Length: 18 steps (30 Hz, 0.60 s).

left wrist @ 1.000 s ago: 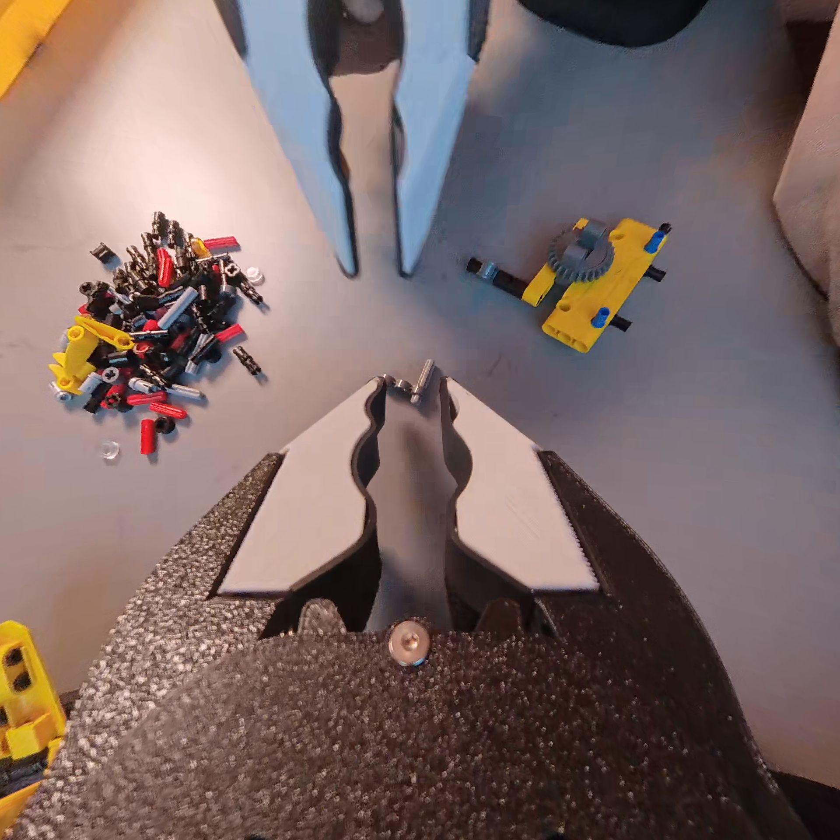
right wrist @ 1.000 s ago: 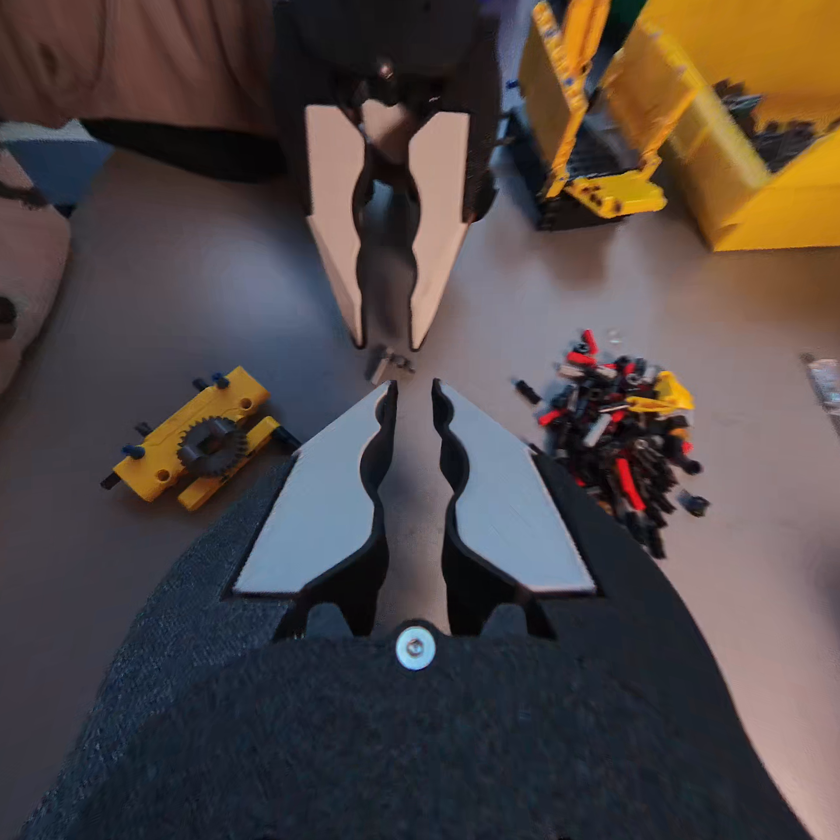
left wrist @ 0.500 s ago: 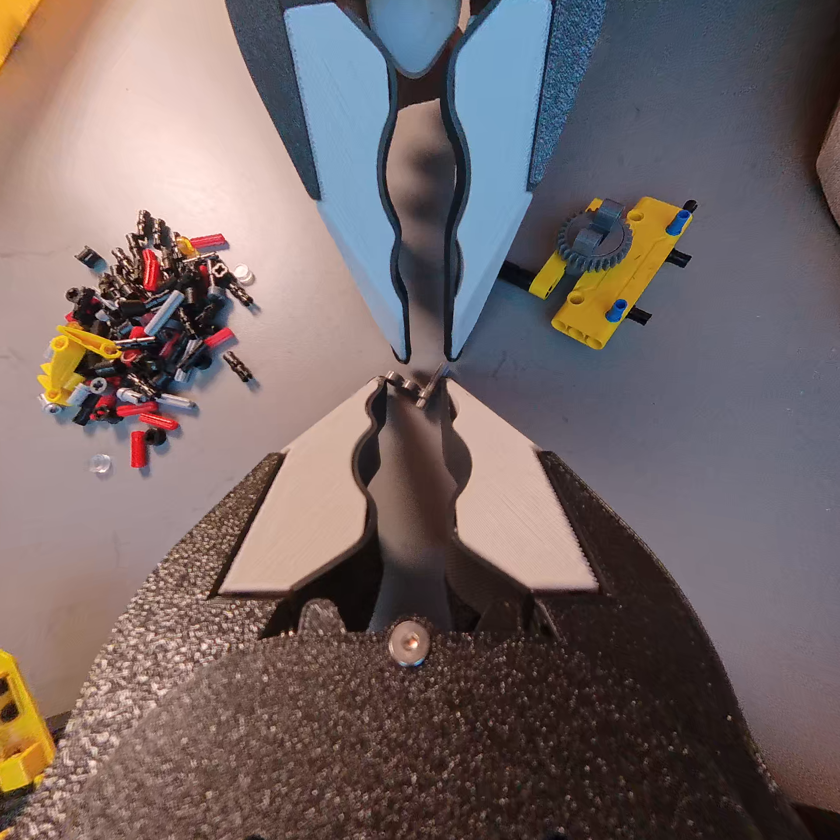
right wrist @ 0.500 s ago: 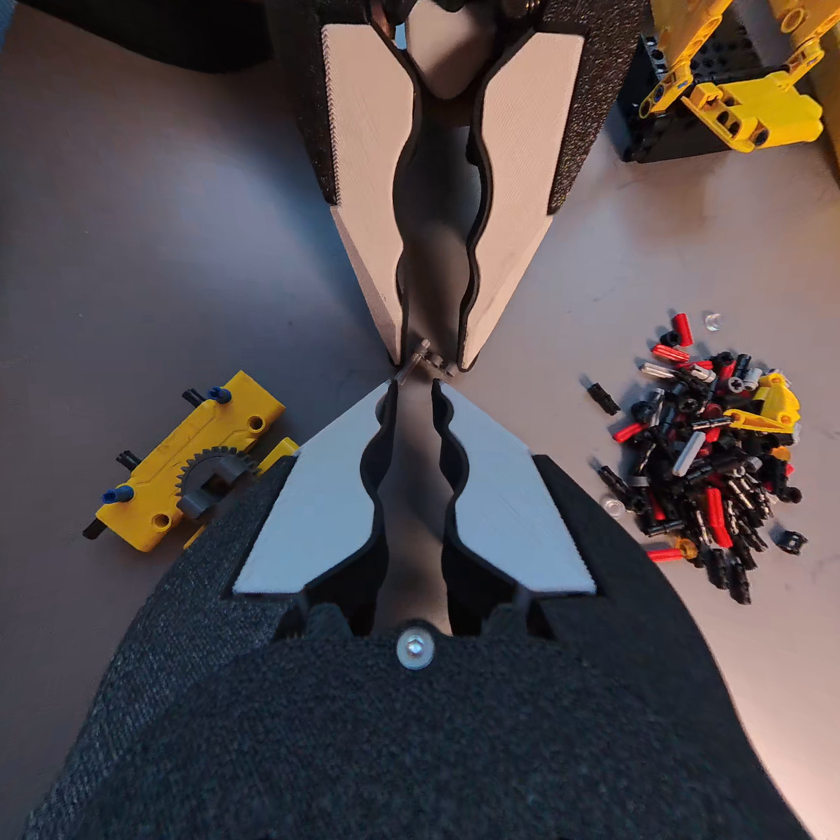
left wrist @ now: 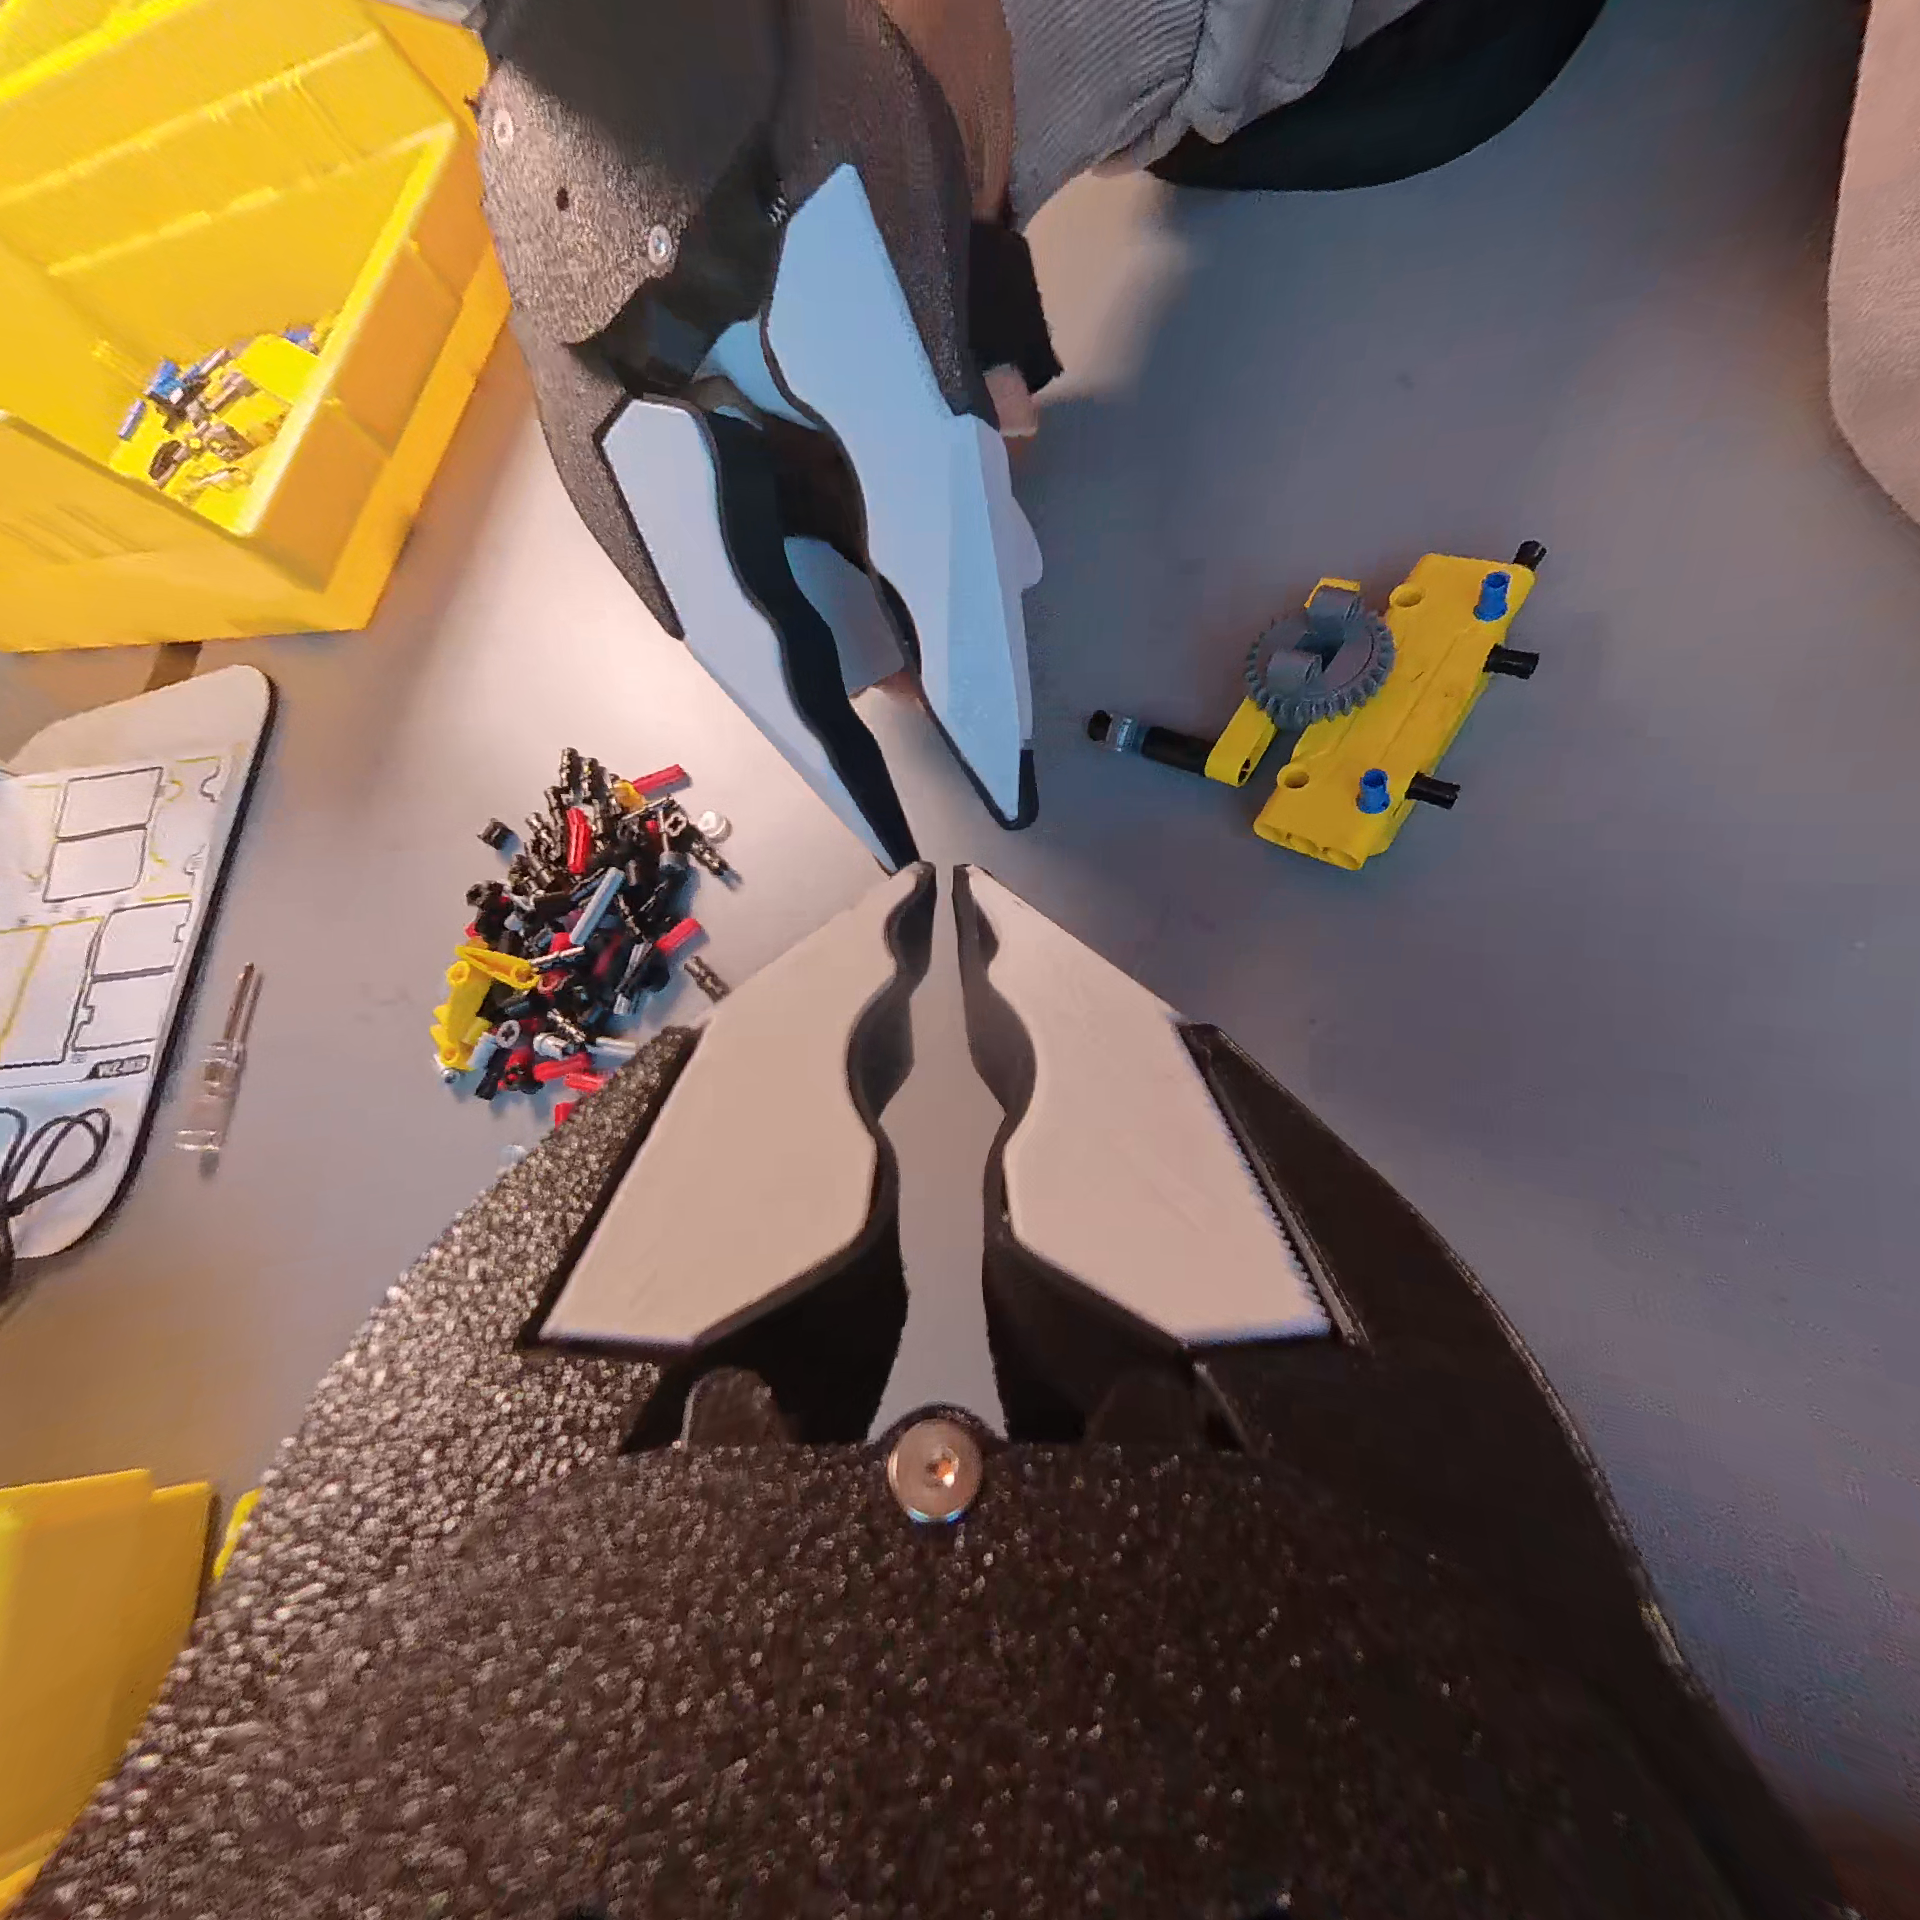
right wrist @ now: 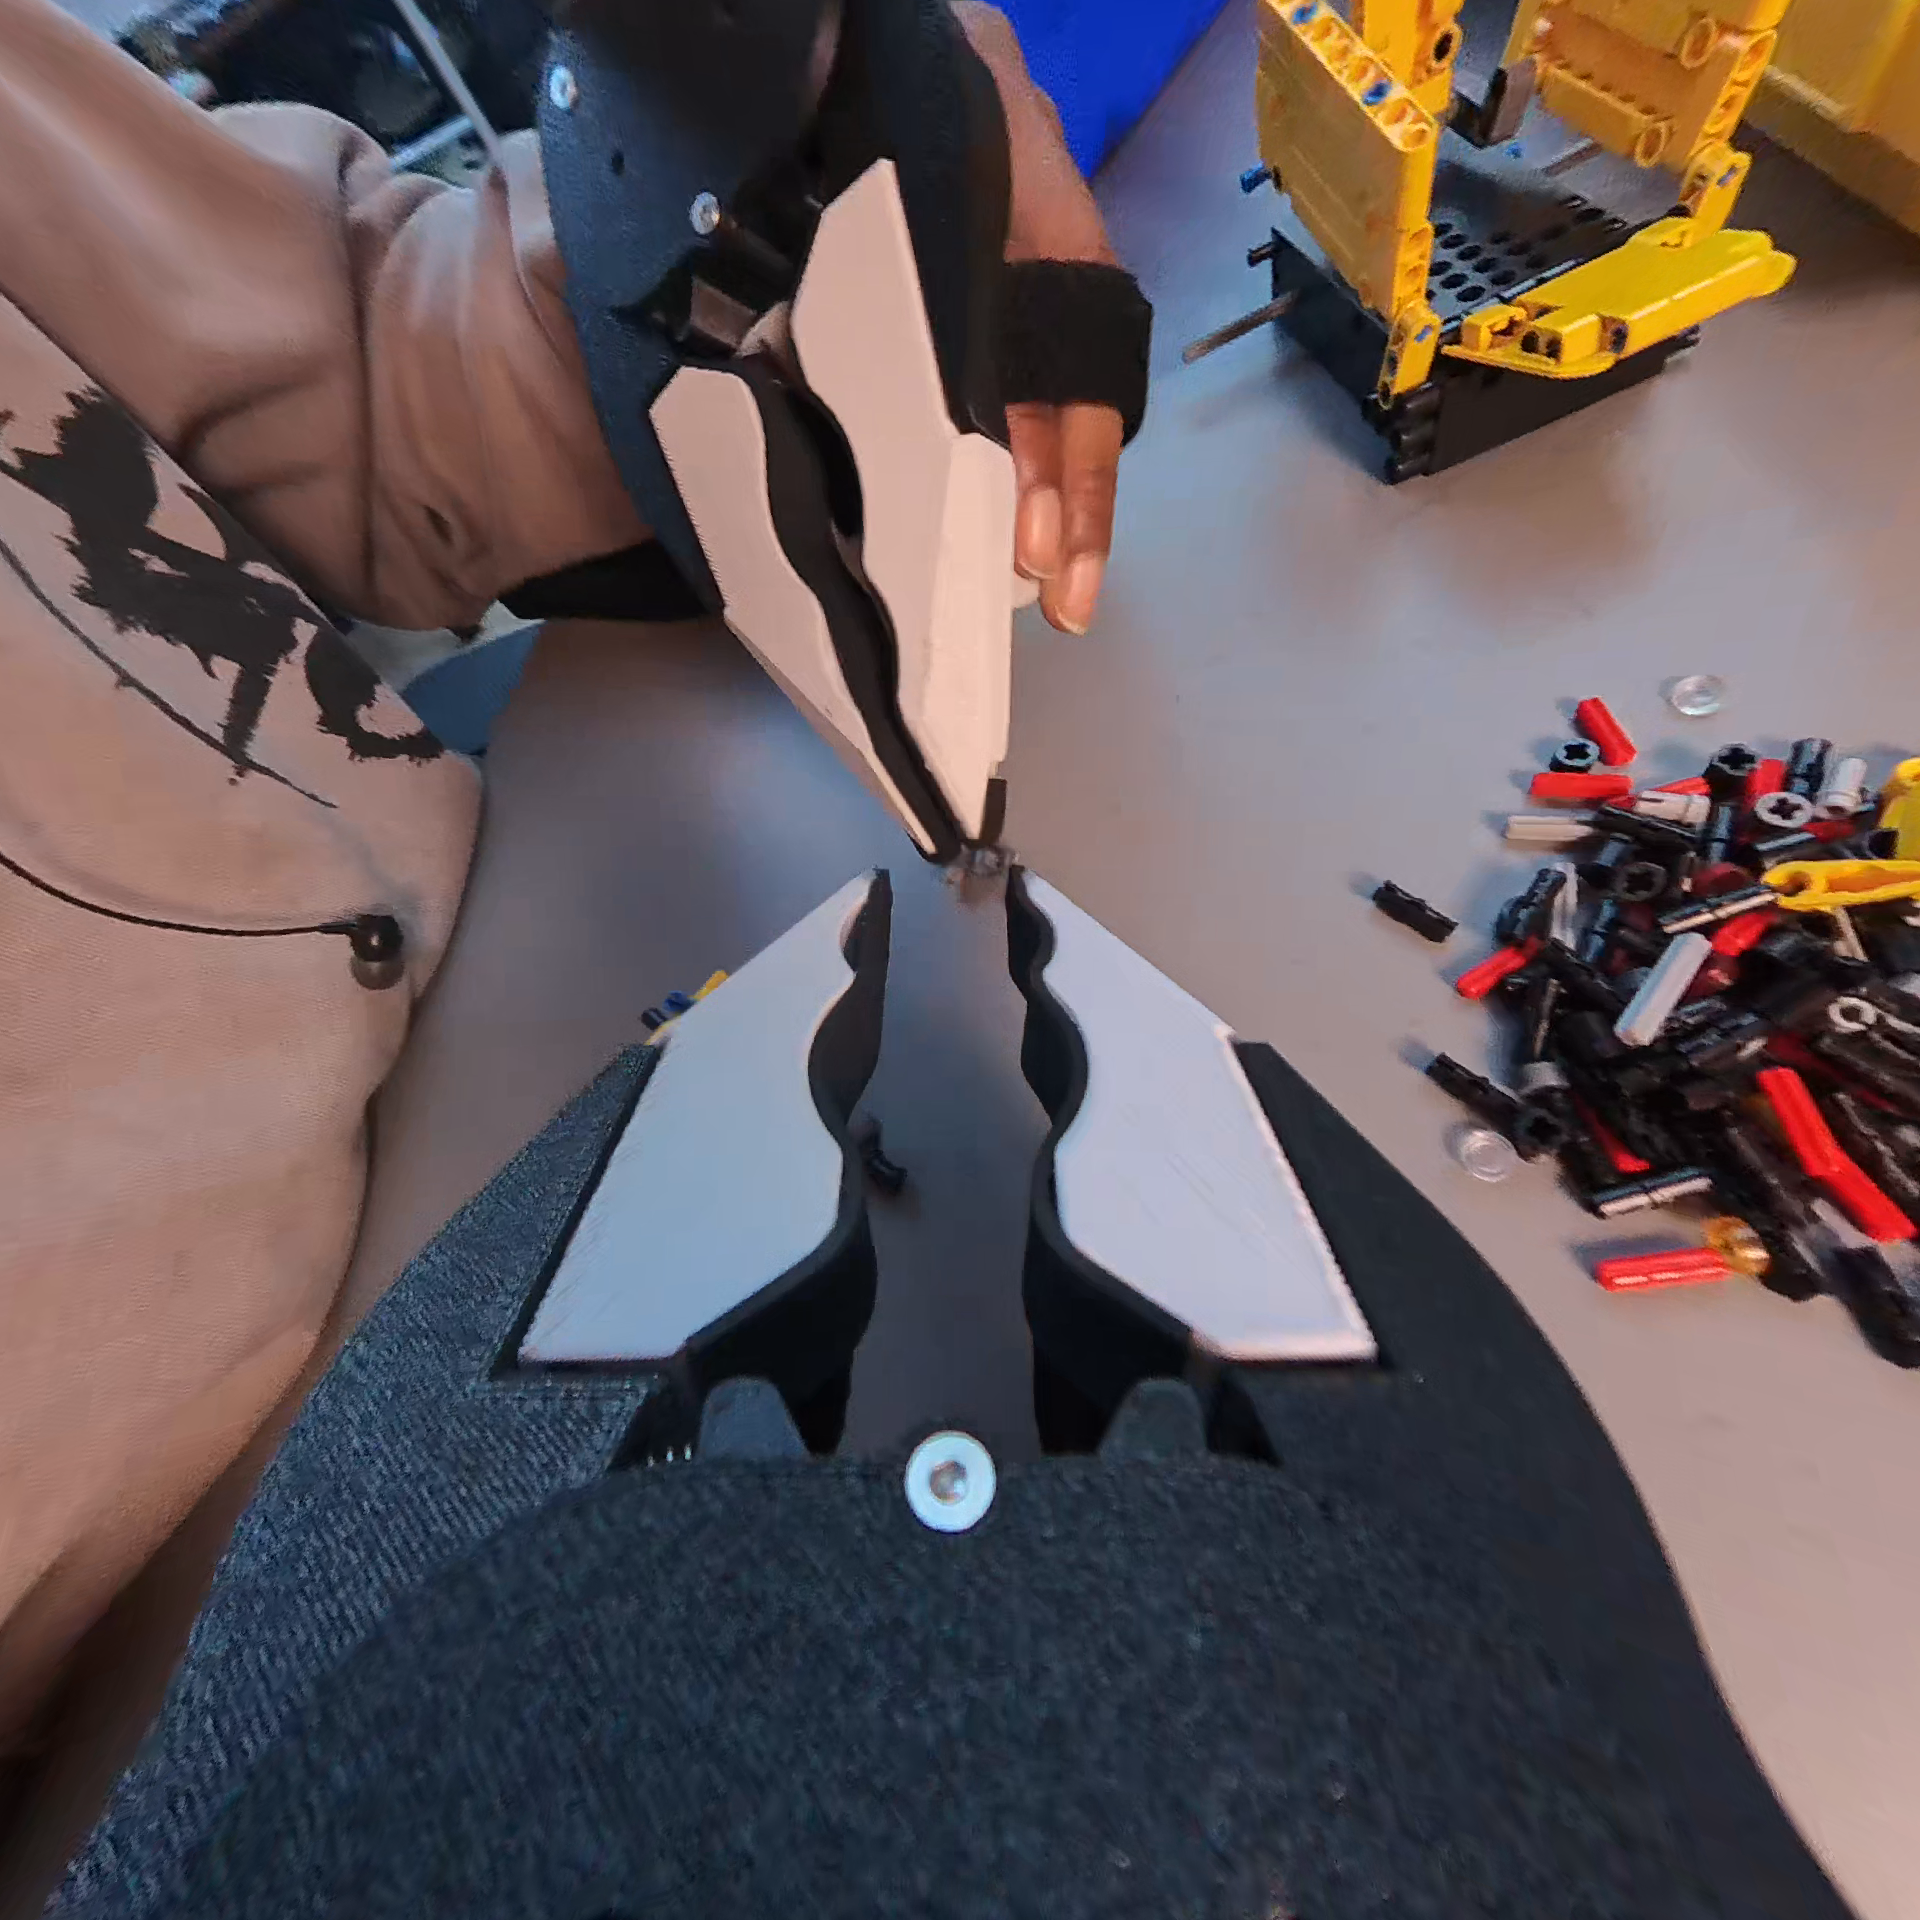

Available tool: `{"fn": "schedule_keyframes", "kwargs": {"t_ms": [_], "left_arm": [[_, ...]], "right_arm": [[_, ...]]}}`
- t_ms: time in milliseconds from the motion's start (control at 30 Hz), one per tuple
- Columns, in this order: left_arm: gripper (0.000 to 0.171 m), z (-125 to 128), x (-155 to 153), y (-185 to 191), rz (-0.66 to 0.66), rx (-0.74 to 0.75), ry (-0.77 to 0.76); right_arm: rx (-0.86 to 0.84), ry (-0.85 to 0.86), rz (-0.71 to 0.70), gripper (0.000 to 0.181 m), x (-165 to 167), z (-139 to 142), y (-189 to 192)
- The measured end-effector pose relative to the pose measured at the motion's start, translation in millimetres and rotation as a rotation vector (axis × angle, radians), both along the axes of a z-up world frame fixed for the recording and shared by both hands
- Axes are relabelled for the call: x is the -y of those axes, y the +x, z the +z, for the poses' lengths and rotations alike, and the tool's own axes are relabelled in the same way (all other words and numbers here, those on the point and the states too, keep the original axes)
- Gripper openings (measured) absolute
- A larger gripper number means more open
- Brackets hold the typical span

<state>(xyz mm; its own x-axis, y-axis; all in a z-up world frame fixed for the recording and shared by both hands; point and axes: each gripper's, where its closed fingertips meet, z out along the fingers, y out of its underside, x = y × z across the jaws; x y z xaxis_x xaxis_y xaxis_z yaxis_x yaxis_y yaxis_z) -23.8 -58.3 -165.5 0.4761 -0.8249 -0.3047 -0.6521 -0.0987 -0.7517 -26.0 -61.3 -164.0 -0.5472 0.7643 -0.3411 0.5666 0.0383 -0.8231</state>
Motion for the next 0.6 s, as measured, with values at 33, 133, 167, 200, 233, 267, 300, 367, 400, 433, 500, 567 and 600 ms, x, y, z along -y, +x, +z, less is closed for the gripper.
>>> {"fn": "schedule_keyframes", "kwargs": {"t_ms": [33, 133, 167, 200, 233, 267, 300, 367, 400, 433, 500, 567, 600], "left_arm": [[0.001, -3.1, -1.5, -4.1, 0.017, -0.022, -0.007], [0.0, -9.0, -7.9, -23.3, 0.093, -0.044, -0.035], [0.003, -11.4, -5.5, -28.1, 0.1, -0.033, -0.078], [0.005, -12.3, -3.6, -32.9, 0.11, -0.021, -0.109], [0.006, -12.6, -0.8, -36.3, 0.113, -0.005, -0.139], [0.008, -14.0, 5.5, -36.6, 0.098, 0.016, -0.19], [0.011, -15.8, 13.5, -34.9, 0.073, 0.038, -0.248], [0.012, -18.7, 22.1, -32.2, 0.046, 0.049, -0.295], [0.013, -22.1, 26.2, -30.1, 0.032, 0.039, -0.323], [0.013, -26.4, 30.3, -27.8, 0.021, 0.025, -0.354], [0.012, -34.6, 35.5, -22.8, -0.003, -0.01, -0.382], [0.01, -41.0, 35.8, -20.2, -0.004, -0.048, -0.389], [0.008, -41.5, 35.1, -18.4, -0.006, -0.05, -0.385]], "right_arm": [[0.005, 0.039, -0.012, 0.021, -3.9, -4.4, -0.7], [0.0, 0.147, -0.021, 0.021, -7.7, -13.3, -2.1], [-0.006, 0.175, -0.019, 0.021, -6.5, -14.8, -3.1], [-0.01, 0.202, -0.014, 0.021, -4.5, -16.2, -3.9], [-0.017, 0.233, -0.01, 0.021, -2.2, -17.6, -5.0], [-0.023, 0.26, -0.003, 0.021, 1.2, -18.9, -6.2], [-0.025, 0.286, 0.004, 0.021, 5.1, -20.4, -7.5], [-0.012, 0.351, 0.006, 0.022, 10.7, -26.8, -10.9], [-0.011, 0.391, 0.004, 0.022, 11.8, -29.9, -12.9], [-0.012, 0.424, 0.001, 0.023, 12.0, -31.8, -14.5], [-0.003, 0.453, 0.0, 0.022, 11.9, -33.7, -15.9], [-0.003, 0.451, 0.006, 0.023, 12.4, -33.6, -14.7], [-0.002, 0.445, 0.009, 0.023, 13.1, -33.4, -14.0]]}}
